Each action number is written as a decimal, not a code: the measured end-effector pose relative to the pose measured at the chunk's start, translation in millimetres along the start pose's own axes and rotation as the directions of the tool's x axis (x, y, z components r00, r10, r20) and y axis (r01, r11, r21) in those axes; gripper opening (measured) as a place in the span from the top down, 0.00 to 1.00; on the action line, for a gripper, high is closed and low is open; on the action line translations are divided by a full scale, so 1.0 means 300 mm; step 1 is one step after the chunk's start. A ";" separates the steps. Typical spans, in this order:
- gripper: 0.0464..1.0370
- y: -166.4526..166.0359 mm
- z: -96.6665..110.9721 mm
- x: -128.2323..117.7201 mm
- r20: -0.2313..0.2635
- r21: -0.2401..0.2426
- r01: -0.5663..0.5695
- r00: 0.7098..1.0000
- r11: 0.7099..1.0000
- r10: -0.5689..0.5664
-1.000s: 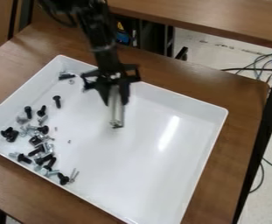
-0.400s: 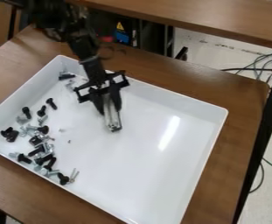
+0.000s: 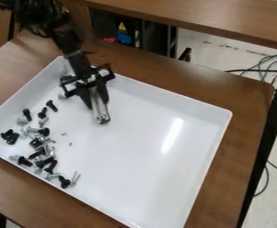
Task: Sweep into pile
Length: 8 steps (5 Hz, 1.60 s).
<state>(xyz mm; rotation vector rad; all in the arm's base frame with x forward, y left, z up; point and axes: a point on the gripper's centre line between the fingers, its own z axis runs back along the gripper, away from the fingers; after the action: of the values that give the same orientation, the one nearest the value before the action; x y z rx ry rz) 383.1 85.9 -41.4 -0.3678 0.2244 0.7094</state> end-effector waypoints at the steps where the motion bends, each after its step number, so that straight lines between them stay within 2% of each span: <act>1: 0.68 0.018 0.018 0.059 -0.016 0.013 -0.003 1.000 1.000 0.003; 3: 0.68 0.042 0.027 0.080 -0.008 0.050 -0.038 0.999 0.998 0.039; 4: 0.68 0.110 0.057 0.091 0.095 0.031 -0.118 0.989 0.993 0.115; 5: 0.68 0.206 0.048 -0.022 0.098 0.019 -0.198 0.976 0.980 0.195; 6: 0.68 0.217 0.042 -0.127 0.089 0.002 -0.192 0.977 0.981 0.191; 8: 0.68 0.242 0.028 -0.242 0.112 0.004 -0.211 0.971 0.978 0.209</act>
<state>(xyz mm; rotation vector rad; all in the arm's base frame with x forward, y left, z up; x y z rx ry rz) 281.5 97.1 -28.7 -0.2906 0.1643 0.9337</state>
